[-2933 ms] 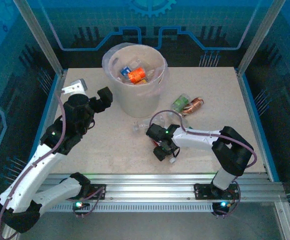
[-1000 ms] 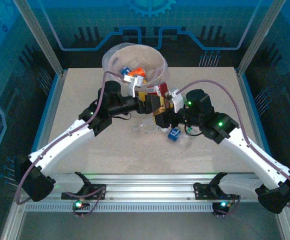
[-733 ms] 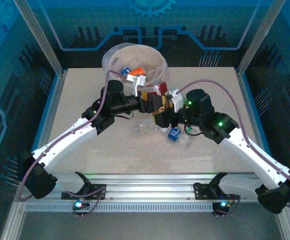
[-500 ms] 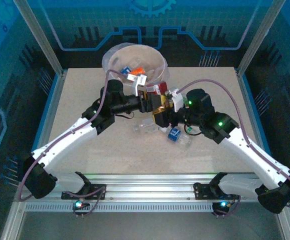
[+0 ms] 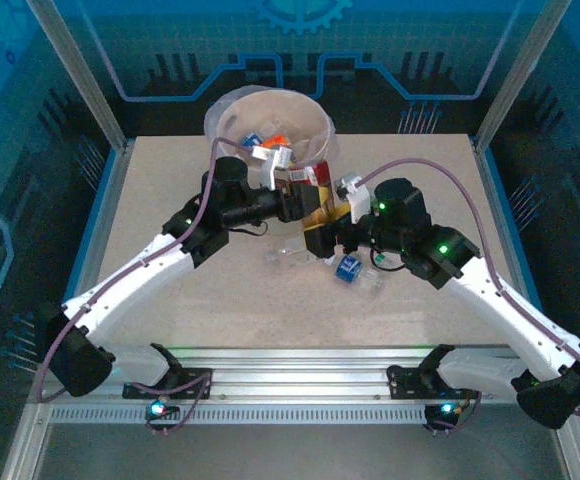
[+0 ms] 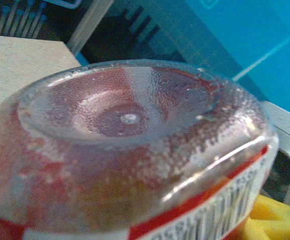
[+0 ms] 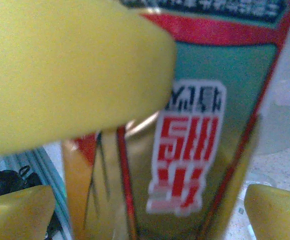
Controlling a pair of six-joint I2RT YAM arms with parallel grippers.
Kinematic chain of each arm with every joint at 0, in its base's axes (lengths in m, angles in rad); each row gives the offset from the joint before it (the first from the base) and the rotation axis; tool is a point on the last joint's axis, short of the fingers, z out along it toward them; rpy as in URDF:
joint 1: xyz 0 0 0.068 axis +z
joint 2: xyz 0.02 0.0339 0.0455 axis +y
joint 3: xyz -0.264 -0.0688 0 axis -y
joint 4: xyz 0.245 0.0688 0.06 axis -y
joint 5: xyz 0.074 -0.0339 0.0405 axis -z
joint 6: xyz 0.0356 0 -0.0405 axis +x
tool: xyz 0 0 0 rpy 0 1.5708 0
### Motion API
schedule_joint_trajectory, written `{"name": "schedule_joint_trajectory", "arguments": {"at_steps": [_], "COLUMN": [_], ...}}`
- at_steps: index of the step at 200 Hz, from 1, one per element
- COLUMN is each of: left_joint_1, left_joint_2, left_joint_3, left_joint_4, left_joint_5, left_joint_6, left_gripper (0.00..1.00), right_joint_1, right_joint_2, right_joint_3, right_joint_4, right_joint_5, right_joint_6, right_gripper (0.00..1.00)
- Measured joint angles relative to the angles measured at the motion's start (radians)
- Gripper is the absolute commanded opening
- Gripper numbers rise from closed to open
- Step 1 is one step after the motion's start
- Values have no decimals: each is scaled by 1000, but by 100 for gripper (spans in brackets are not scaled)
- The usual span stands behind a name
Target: Put the plastic bottles in the bin
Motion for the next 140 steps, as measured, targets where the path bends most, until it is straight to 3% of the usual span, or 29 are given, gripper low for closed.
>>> {"name": "schedule_joint_trajectory", "arguments": {"at_steps": [71,107,140], "left_joint_1": [152,234,255], "left_joint_2": [45,180,352], "left_joint_3": [363,618,843], "left_joint_4": [-182,-260,-365], "left_joint_5": [-114,-150,-235], "left_joint_6": [196,316,451], "left_gripper": [47,46,46], "right_joint_1": [0,0,0], "right_joint_2": [-117,-133,-126], "right_joint_3": [0,1,10], "right_joint_4": [-76,-123,-165], "right_joint_5": [117,192,255], "right_joint_6": [0,1,8], "right_gripper": [100,100,100]}}
